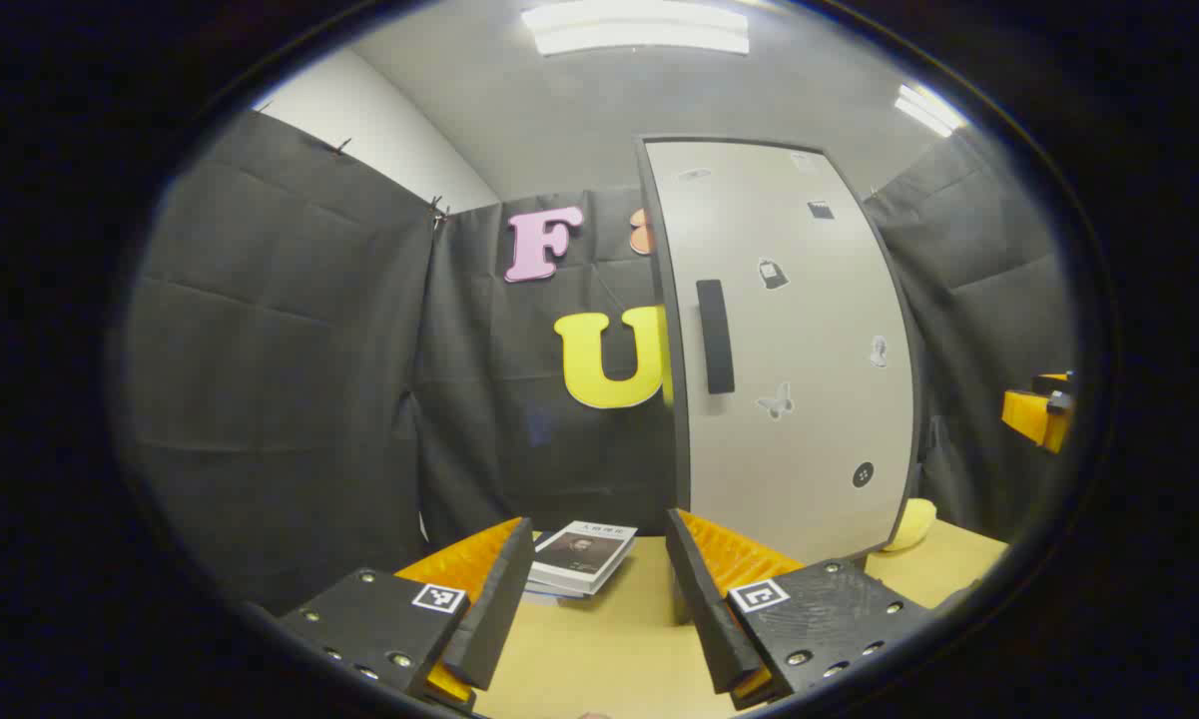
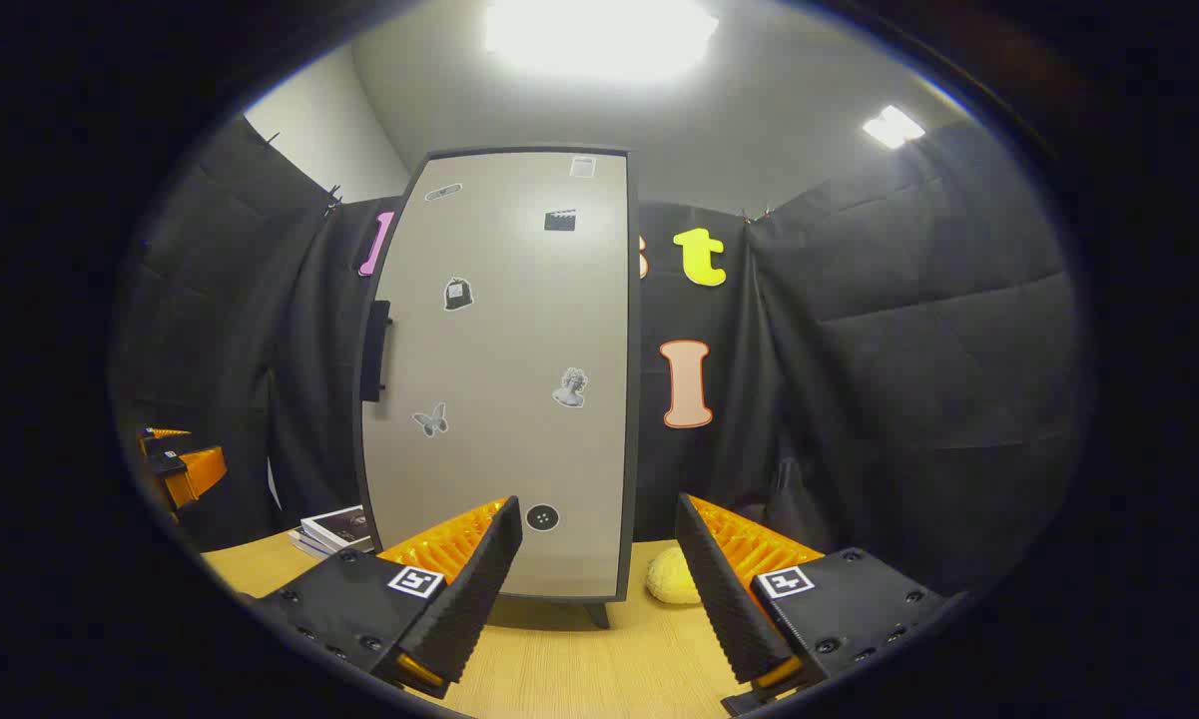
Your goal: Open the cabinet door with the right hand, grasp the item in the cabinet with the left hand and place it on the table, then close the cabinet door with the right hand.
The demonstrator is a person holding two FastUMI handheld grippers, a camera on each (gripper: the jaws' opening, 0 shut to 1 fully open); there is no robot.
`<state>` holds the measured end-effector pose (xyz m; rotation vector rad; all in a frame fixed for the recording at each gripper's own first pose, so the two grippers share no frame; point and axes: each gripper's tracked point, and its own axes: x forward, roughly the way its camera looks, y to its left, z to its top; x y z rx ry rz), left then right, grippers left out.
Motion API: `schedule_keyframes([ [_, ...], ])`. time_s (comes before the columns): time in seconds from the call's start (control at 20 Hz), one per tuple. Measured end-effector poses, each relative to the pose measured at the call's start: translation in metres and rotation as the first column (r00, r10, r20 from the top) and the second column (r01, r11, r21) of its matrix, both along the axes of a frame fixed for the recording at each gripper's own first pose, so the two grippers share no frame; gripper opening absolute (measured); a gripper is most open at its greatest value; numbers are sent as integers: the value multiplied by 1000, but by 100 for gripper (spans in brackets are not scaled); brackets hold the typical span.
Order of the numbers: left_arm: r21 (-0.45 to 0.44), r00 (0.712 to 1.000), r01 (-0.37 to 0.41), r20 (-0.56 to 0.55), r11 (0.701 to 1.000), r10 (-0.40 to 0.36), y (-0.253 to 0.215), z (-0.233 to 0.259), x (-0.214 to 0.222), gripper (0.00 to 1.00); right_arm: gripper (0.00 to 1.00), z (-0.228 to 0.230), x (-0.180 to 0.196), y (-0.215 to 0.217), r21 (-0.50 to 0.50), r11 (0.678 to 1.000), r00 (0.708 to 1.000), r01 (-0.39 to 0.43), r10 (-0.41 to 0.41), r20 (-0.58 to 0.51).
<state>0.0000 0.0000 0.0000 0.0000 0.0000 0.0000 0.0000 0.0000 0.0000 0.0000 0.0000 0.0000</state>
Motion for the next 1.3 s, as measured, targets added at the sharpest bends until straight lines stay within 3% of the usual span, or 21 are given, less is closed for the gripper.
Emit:
schedule_keyframes([
  [0.8, 32, 1000, -11, 14, 999, 11, 8, 6, -8, 80, 98, 1, 10, 17, 22, 999, 999, -32, 32, -15],
  [1.3, 52, 997, -70, 21, 996, 69, 51, 4, -26, 80, 97, 39, 41, 72, 59, 991, 993, -121, 121, 4],
])
